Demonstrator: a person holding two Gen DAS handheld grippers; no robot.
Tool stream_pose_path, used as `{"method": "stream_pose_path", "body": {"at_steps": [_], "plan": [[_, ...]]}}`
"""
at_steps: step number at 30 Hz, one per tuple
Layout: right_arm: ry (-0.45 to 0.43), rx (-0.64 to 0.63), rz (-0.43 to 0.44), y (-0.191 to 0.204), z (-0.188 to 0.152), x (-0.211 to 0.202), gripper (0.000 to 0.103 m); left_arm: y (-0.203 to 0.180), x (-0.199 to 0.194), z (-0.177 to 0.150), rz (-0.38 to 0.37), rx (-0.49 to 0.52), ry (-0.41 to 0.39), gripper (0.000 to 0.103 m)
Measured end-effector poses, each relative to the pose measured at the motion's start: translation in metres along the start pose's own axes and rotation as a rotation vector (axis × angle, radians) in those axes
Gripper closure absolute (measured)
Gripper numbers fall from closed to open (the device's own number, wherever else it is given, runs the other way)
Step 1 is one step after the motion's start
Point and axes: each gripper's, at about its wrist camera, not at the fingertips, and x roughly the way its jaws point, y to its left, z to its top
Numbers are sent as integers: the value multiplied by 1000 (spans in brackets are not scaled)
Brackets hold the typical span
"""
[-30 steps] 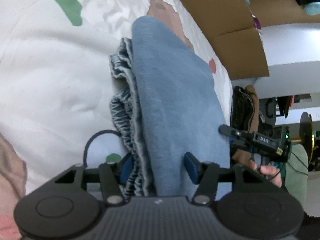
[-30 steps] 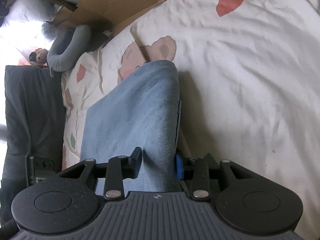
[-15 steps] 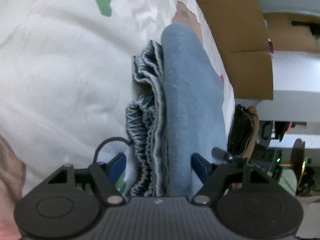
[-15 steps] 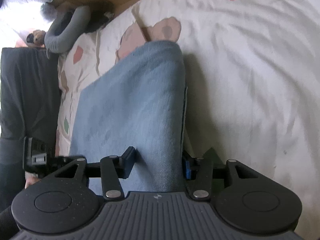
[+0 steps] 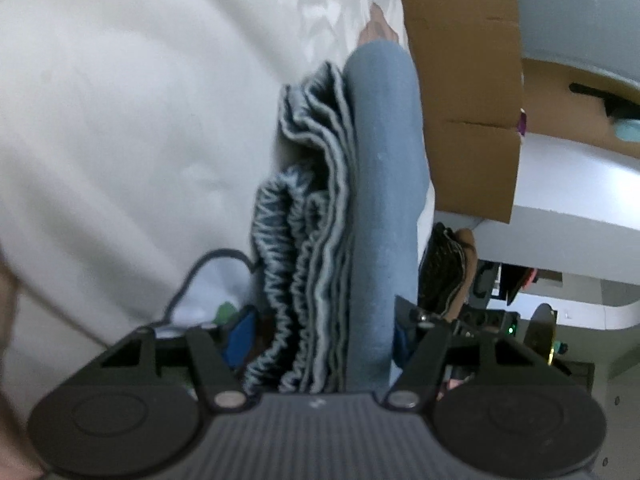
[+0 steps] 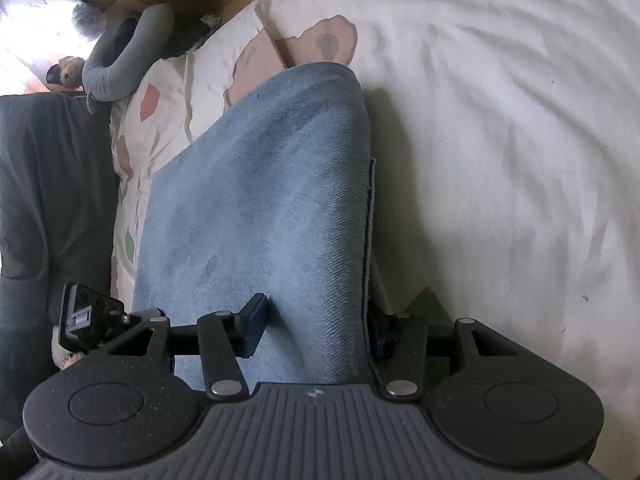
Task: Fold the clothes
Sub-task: 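Hold the denim stack with both grippers and lift it off the sheet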
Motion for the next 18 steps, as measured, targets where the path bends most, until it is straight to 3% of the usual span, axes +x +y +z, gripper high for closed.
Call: {"method": "stream_pose_path", "body": {"at_steps": [5, 9, 11, 18], "plan": [[-3, 12, 17, -2, 0, -1, 50, -8, 13, 3, -8, 18, 3, 36], [-11, 2, 29, 2, 1, -2, 55, -11, 10, 1, 4, 54, -15, 50], [-17, -7, 37, 4, 2, -3, 56, -14, 8, 1, 2, 67, -23, 52], [20, 0, 78, -3, 6, 5, 51, -12, 5, 6, -6, 51, 8, 50]]}}
